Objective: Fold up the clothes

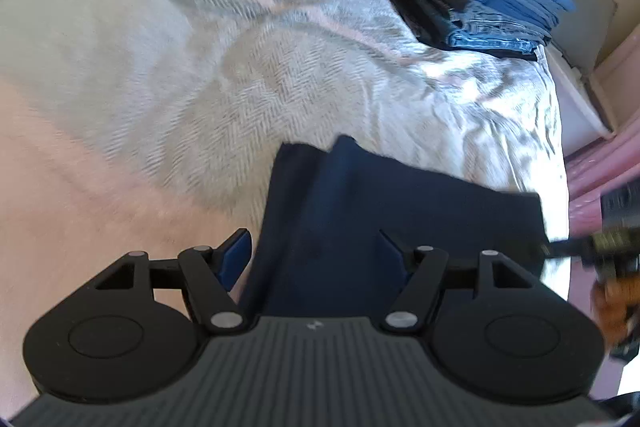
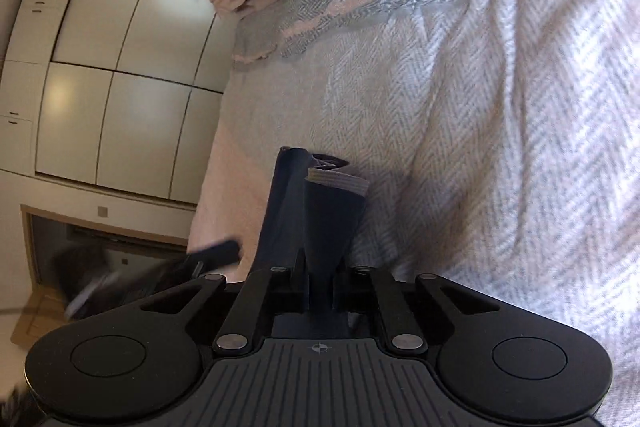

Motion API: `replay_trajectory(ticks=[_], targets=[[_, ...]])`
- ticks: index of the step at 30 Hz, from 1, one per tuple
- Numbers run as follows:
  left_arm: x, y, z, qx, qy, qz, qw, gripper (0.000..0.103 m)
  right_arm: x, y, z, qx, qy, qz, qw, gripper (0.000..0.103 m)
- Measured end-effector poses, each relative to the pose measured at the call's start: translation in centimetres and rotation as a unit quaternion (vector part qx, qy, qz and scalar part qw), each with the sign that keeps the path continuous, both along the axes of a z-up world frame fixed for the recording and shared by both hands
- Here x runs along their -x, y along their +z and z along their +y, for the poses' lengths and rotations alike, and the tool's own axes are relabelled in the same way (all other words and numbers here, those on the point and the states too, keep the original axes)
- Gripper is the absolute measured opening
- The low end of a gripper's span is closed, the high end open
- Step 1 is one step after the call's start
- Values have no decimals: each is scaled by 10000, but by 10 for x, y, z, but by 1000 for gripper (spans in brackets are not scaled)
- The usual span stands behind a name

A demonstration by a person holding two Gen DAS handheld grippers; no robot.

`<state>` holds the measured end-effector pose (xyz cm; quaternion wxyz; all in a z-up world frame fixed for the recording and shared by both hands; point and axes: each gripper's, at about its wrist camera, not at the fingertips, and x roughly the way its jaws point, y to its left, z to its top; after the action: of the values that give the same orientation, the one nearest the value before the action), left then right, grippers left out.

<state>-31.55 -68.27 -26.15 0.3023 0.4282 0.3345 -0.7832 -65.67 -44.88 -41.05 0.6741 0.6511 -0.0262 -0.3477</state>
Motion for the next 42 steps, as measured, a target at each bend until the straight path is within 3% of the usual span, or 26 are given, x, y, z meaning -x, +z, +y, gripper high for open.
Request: replay_trajectory(ticks=[4,9,13,16,17,18,19,22,25,31,34,37,40,42], targets=[[19,-36,-40,-701,-295,-3,9971,64,3,-8,9,-11,-175,-232,9996,8],[22,-38,-47,-952,-550,155,9938,63,-1,-5,7,-66,-236,-371,9990,8],[19,-39,-47,-945,-710,73,9930,61,-3,-6,-2,-122,-88,-70,9999,9],[18,-46,-48,-1049,-686,164,9920,36,-3,-11,-6,-209,-68,34,9998,9],[18,-46,-48,-1080,-673,244,9916,19,-2,-12,-5,-239,-79,28,9997,9],[17,-45,-48,-1098,-635,311,9914,8,0,-13,-4,-285,-104,-9,9995,9],[15,-40,-45,-1069,-630,383,9915,7,1,-13,-4,-341,-133,-76,9993,9],[13,-12,-37,-811,-779,507,9924,6,2,-3,-6,-380,-131,-205,9990,8],[12,36,-34,-474,-863,798,9919,5,3,28,-11,-125,1,-287,9995,7],[3,145,-19,287,-841,1741,9807,5,27,137,-16,995,215,-181,9946,7],[-15,183,8,673,-813,2122,9715,5,24,198,-9,1725,589,138,9832,7],[-52,198,49,901,-687,2446,9630,5,-4,249,16,2443,1115,660,9610,7],[-102,185,105,970,-497,2559,9605,6,-50,272,65,2965,1701,1303,9307,8],[-135,165,149,842,-194,2512,9641,6,-88,262,108,3165,2101,1759,9082,8]])
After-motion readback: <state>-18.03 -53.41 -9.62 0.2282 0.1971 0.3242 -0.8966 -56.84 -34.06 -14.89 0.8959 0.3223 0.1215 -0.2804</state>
